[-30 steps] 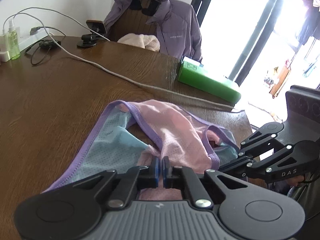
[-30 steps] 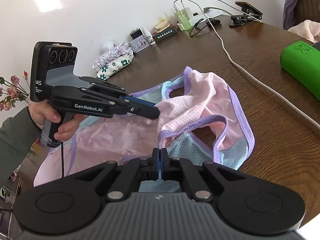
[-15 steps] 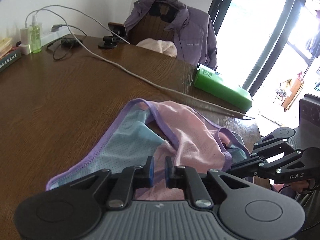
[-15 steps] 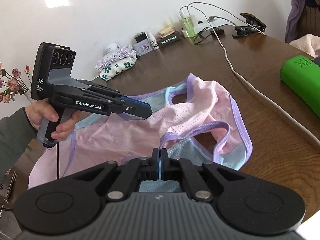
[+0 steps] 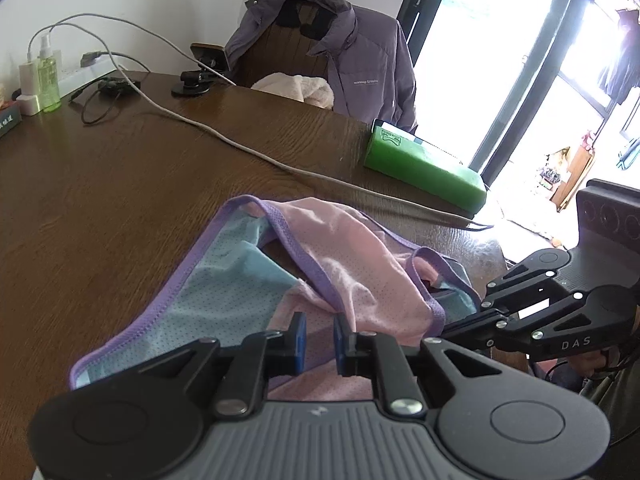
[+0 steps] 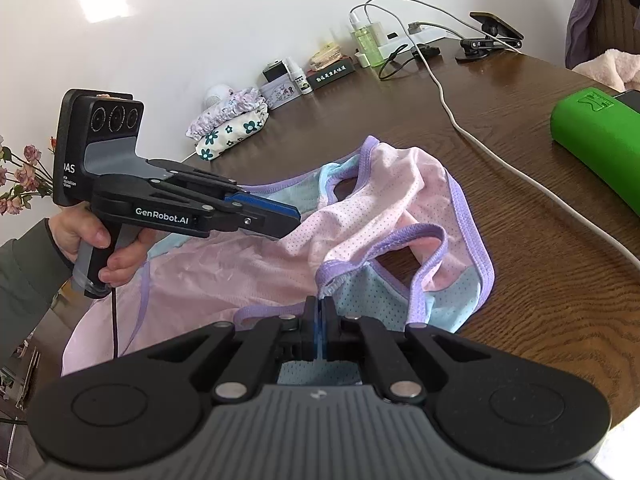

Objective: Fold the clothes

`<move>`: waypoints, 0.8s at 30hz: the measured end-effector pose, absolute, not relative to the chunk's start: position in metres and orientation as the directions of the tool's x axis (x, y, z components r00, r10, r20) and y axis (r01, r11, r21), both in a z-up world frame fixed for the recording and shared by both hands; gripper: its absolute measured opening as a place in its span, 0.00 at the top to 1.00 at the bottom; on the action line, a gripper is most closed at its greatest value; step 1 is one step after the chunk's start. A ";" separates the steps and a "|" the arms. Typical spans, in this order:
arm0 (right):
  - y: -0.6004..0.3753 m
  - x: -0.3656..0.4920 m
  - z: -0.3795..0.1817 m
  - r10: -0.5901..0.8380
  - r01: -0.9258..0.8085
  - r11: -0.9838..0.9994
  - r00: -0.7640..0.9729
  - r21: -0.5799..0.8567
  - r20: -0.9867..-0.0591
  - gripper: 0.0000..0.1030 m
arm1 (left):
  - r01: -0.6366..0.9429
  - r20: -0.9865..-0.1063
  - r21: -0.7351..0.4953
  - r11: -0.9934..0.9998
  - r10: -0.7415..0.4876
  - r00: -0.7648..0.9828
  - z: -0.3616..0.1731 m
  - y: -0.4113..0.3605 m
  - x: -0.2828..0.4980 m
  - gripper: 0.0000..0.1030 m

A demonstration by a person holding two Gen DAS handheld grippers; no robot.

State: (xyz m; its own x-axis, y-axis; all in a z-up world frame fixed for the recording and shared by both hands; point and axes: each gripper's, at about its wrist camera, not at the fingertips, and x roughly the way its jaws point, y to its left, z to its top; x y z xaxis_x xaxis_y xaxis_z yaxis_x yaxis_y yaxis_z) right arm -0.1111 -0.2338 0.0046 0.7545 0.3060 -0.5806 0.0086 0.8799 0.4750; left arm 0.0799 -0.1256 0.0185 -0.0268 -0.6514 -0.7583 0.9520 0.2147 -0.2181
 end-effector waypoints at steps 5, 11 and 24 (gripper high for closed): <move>-0.236 -0.110 0.004 0.311 0.008 0.876 0.755 0.482 -0.577 0.99 | 0.935 -0.727 -0.282 0.213 -0.683 -0.064 0.023 -0.123 0.084 0.87; -0.237 -0.109 0.003 0.315 0.008 0.873 0.756 0.488 -0.574 0.99 | 0.934 -0.745 -0.291 0.209 -0.662 -0.085 0.018 -0.127 0.080 0.87; -0.238 -0.108 0.002 0.314 0.008 0.873 0.757 0.488 -0.573 0.99 | 0.941 -0.752 -0.268 0.204 -0.655 -0.073 0.016 -0.133 0.071 0.87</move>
State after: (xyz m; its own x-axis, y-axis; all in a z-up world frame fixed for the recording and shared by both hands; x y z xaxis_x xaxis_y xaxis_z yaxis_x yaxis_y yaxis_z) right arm -0.1079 -0.2384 0.0024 0.7574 0.3137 -0.5727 0.0075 0.8729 0.4879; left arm 0.0711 -0.1330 0.0162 -0.0726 -0.6552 -0.7519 0.9415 0.2038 -0.2684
